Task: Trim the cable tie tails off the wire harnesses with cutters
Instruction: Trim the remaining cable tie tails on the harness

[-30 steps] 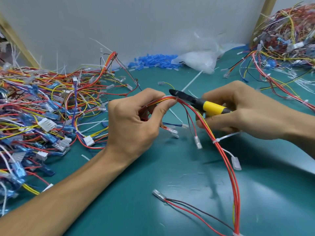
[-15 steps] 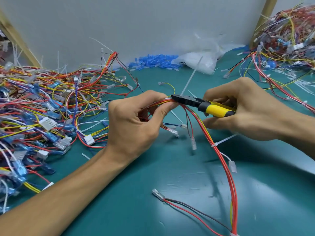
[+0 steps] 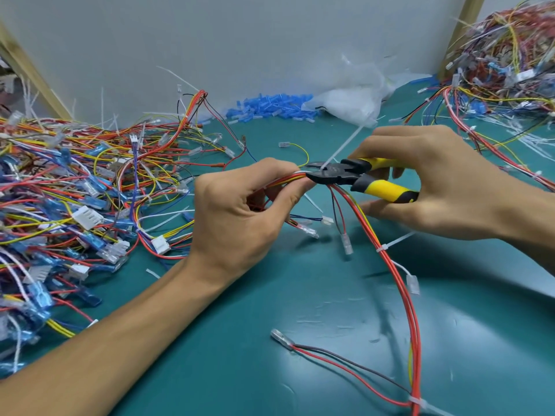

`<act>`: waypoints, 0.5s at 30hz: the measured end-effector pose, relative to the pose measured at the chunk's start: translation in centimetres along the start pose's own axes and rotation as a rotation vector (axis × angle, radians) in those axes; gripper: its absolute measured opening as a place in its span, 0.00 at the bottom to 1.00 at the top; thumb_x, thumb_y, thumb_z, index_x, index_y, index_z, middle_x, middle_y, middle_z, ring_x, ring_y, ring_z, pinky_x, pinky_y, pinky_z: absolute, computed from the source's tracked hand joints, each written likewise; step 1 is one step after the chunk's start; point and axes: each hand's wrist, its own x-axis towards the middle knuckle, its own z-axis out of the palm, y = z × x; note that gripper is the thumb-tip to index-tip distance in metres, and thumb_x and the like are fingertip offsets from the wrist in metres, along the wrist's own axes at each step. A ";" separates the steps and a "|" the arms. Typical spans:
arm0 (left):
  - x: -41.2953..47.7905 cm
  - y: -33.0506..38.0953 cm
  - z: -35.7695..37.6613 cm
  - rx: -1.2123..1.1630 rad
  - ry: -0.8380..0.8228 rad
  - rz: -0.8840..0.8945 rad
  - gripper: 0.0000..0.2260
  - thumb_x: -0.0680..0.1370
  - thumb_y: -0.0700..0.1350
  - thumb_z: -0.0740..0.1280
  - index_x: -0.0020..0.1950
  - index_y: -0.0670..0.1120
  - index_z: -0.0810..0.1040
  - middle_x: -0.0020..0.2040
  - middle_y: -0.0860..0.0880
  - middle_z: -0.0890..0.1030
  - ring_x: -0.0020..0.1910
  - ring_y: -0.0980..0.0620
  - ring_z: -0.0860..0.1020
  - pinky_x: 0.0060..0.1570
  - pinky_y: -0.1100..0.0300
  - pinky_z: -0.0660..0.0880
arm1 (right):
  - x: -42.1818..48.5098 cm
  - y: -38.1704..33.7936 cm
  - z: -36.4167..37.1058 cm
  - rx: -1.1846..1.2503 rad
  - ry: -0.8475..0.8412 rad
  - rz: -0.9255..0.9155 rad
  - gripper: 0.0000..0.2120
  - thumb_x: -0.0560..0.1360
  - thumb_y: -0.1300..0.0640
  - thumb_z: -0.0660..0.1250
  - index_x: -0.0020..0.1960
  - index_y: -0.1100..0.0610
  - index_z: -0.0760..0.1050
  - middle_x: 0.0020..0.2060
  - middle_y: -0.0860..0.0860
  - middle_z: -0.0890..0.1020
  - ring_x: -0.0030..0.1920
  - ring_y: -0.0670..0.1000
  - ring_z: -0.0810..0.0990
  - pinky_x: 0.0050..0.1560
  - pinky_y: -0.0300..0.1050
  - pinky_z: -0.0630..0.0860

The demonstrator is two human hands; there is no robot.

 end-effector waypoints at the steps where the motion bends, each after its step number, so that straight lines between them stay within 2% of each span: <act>1: 0.0 0.0 0.0 0.000 -0.004 -0.001 0.07 0.79 0.45 0.74 0.44 0.44 0.86 0.30 0.49 0.79 0.28 0.41 0.75 0.28 0.51 0.71 | 0.0 0.0 0.0 -0.007 -0.001 -0.006 0.15 0.70 0.49 0.73 0.54 0.53 0.81 0.43 0.47 0.79 0.44 0.48 0.78 0.44 0.41 0.72; 5: -0.1 -0.1 0.1 0.018 -0.010 0.014 0.06 0.79 0.45 0.75 0.44 0.44 0.86 0.30 0.49 0.79 0.28 0.43 0.75 0.29 0.53 0.71 | 0.0 0.2 -0.3 -0.031 -0.019 -0.010 0.15 0.71 0.50 0.76 0.56 0.53 0.84 0.43 0.48 0.79 0.42 0.49 0.77 0.44 0.45 0.74; 7: -0.1 -0.1 0.1 0.026 -0.011 0.019 0.07 0.79 0.45 0.75 0.44 0.43 0.86 0.30 0.49 0.79 0.28 0.44 0.76 0.29 0.53 0.71 | -0.1 0.4 -0.5 -0.026 -0.049 -0.013 0.12 0.72 0.53 0.79 0.54 0.52 0.85 0.40 0.49 0.80 0.40 0.50 0.77 0.41 0.49 0.73; 10: -0.2 0.0 0.1 0.041 -0.007 0.026 0.07 0.79 0.45 0.75 0.44 0.43 0.87 0.30 0.50 0.79 0.27 0.45 0.76 0.29 0.53 0.72 | -0.1 0.8 -0.7 0.000 -0.068 -0.016 0.10 0.71 0.58 0.80 0.52 0.50 0.86 0.37 0.51 0.81 0.37 0.56 0.76 0.36 0.54 0.73; 13: -0.3 0.1 0.1 0.053 -0.008 0.041 0.07 0.78 0.45 0.75 0.43 0.44 0.86 0.30 0.50 0.79 0.27 0.46 0.75 0.29 0.54 0.71 | -0.1 1.1 -0.8 0.023 -0.098 -0.007 0.06 0.74 0.55 0.78 0.50 0.49 0.85 0.35 0.55 0.80 0.36 0.59 0.74 0.34 0.57 0.73; 15: -0.3 0.2 0.2 0.058 0.003 0.040 0.07 0.78 0.45 0.75 0.43 0.44 0.86 0.30 0.50 0.78 0.27 0.46 0.74 0.29 0.54 0.70 | -0.2 1.1 -0.7 0.031 -0.106 -0.002 0.04 0.75 0.52 0.76 0.48 0.50 0.84 0.34 0.56 0.79 0.35 0.58 0.71 0.33 0.56 0.72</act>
